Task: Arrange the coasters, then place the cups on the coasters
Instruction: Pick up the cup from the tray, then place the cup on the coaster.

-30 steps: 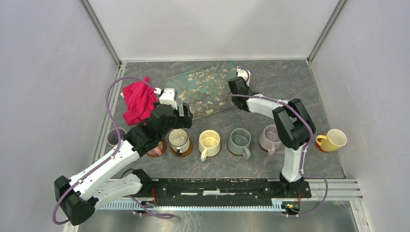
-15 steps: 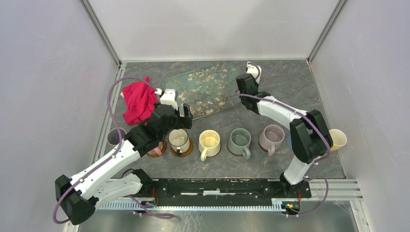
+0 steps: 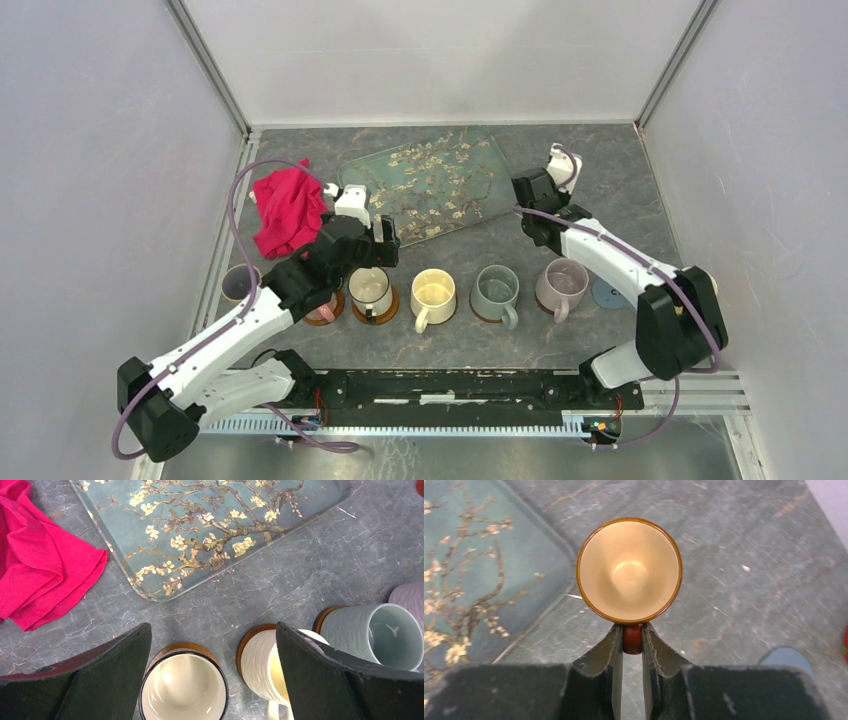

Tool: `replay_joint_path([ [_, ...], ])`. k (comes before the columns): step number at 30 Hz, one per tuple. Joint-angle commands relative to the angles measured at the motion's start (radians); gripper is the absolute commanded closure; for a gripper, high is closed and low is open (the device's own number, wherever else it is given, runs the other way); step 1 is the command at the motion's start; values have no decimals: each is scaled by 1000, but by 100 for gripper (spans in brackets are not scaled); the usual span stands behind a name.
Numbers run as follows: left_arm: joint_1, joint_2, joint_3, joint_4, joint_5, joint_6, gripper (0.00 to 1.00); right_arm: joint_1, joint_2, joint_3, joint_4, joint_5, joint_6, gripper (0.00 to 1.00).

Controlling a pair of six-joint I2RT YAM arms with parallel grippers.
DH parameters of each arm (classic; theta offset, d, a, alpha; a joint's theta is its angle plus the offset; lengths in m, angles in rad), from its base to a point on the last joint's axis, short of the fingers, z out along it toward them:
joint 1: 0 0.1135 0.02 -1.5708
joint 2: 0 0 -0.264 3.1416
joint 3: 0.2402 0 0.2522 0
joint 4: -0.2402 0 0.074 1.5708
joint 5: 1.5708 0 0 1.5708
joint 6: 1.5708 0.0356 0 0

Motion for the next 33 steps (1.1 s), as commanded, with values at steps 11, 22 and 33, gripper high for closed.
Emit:
replay_joint_path([
  [11,-5,52,-6,59,16,26,0,-93,-276,-204,-284,224,344,100],
  [22,-5,105,9,64,39,23,0,-142,-420,-359,-402,268,464,100],
  [33,-5,168,44,55,64,18,0,-165,-503,-472,-435,228,515,100],
])
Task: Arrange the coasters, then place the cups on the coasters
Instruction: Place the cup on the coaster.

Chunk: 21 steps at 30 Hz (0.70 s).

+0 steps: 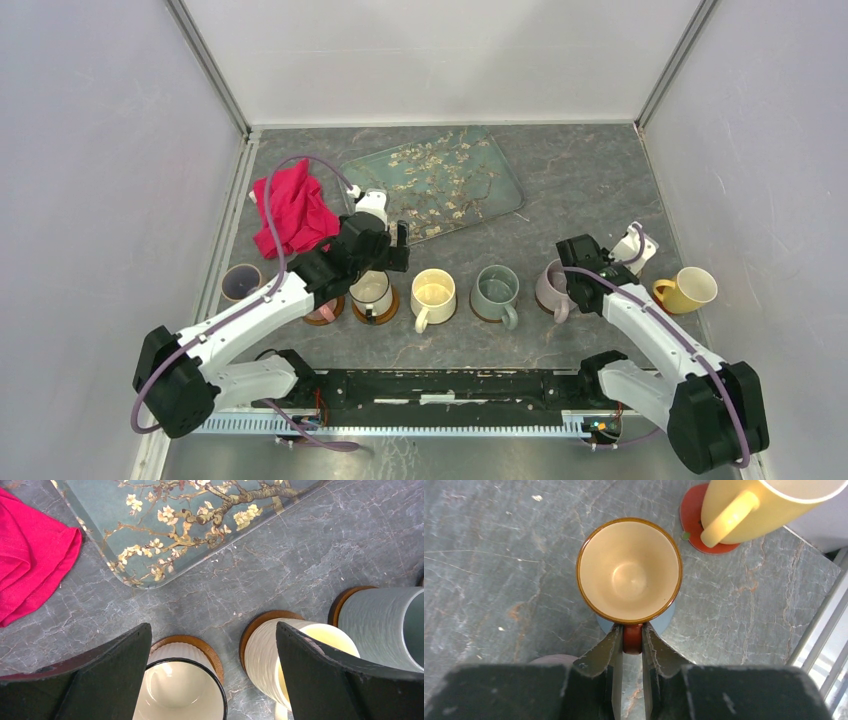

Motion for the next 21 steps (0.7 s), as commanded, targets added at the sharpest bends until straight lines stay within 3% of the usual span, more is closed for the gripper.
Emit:
replay_joint_path([
  [1,-5,16,53,28,19,18,0,-10,-34,-27,-31,38,53,100],
  [21,-7,41,70,22,30,9,0,-15,-48,-115,38,-16,40,97],
])
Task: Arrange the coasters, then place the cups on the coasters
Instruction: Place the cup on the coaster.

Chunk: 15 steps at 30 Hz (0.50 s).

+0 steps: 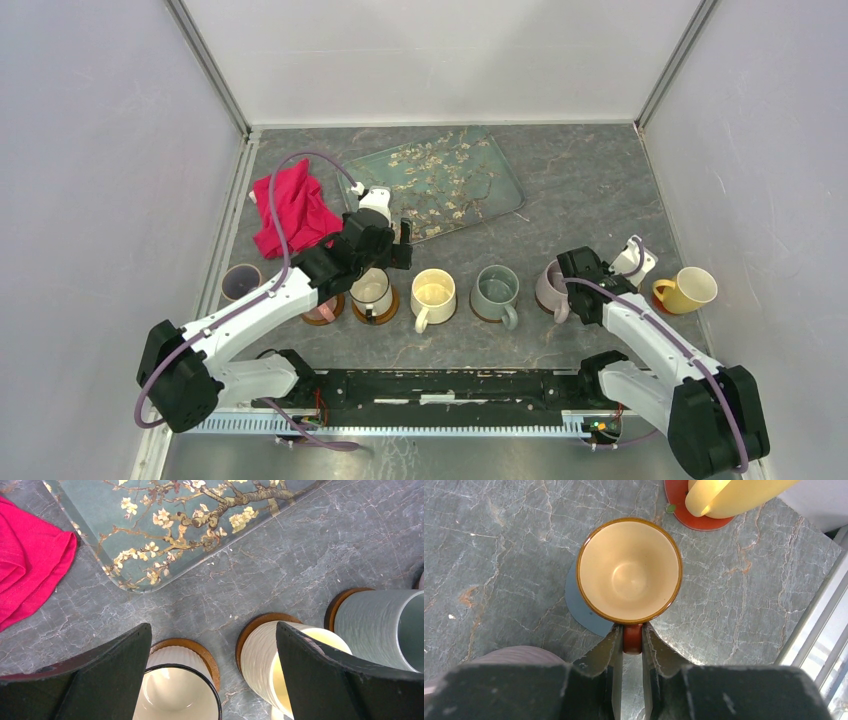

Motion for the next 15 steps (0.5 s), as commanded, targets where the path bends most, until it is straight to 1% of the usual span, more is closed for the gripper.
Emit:
replay_joint_path([
  [1,-5,2,39,27,16,9,0,-6,-16,-14,46,18,15,96],
  [8,-5,0,35,32,18,8,0,-9,-18,-32,112,16,-28,93],
  [15,-5,0,30,38,20,6,0,-14,-4,-40,134,10,-43,89],
])
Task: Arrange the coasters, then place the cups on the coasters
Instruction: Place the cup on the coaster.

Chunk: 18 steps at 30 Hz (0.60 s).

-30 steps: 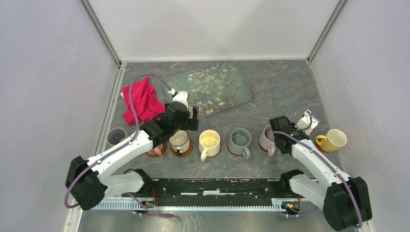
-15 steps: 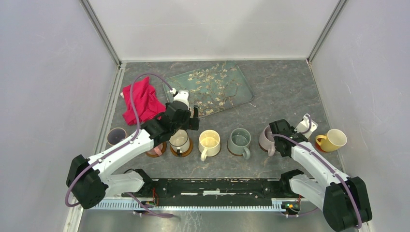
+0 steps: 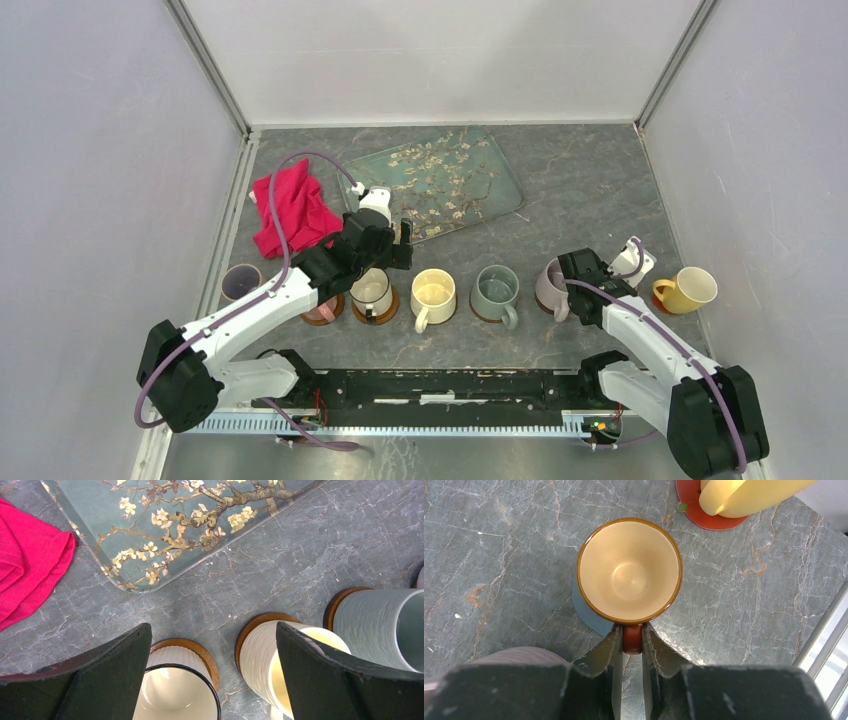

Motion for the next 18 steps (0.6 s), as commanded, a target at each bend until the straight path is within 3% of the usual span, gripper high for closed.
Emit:
replay_joint_path([
  [1,-3,0,30,37,17,6,0,-6,2,-5,53,24,-10,89],
  [18,-3,-21,16,37,17,0,0,-8,-13,17,2,9,-6,80],
])
